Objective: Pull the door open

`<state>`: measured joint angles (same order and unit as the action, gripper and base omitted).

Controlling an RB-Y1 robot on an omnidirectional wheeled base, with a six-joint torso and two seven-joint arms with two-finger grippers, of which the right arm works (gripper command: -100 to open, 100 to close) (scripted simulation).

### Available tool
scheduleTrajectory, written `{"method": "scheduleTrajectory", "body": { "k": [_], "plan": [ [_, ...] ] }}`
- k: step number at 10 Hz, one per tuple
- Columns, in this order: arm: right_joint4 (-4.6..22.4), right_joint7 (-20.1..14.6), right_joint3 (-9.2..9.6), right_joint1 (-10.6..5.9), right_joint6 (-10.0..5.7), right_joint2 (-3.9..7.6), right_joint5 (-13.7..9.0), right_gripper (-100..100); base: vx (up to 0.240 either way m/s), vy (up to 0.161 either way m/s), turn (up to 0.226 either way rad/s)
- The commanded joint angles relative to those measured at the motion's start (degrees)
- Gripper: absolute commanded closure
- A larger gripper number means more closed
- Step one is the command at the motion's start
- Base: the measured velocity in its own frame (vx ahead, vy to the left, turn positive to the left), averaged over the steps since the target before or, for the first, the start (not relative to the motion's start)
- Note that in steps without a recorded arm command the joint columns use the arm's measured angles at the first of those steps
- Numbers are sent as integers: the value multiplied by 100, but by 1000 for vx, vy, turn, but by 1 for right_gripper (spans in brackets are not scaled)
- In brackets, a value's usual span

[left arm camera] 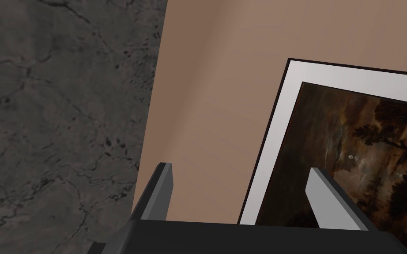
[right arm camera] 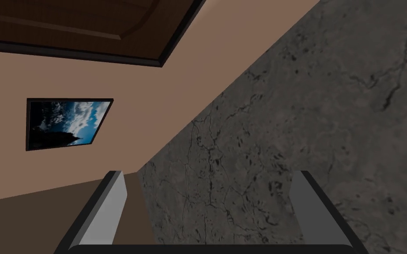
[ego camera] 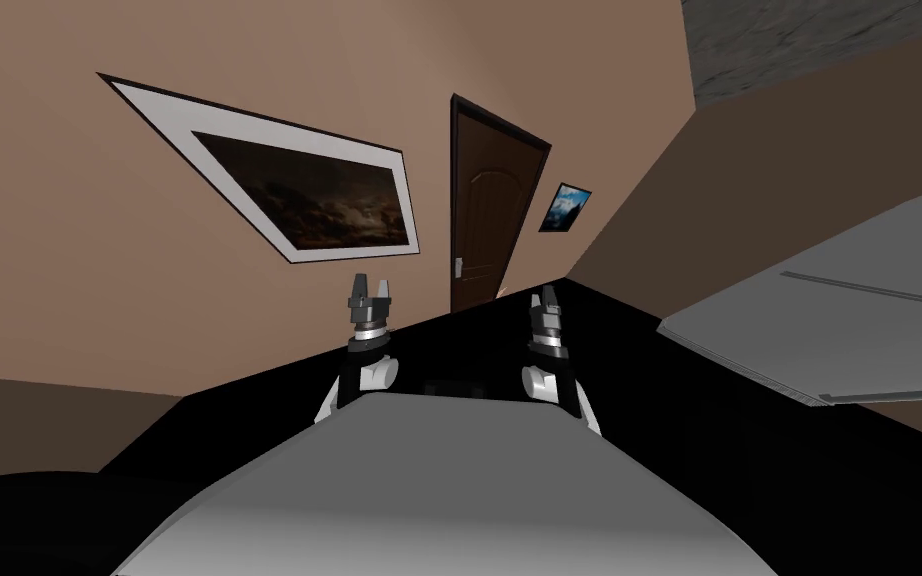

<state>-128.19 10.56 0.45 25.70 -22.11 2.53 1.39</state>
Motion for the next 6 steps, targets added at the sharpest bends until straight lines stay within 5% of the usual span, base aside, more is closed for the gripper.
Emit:
{"method": "scheduleTrajectory", "body": {
  "k": [1, 6],
  "plan": [
    [232, 68, -9, -120, -57, 49, 222, -100, 135, 21, -28],
    [755, 242, -13, -395, -168, 139, 774, -100, 128, 7, -26]
  ]
}}
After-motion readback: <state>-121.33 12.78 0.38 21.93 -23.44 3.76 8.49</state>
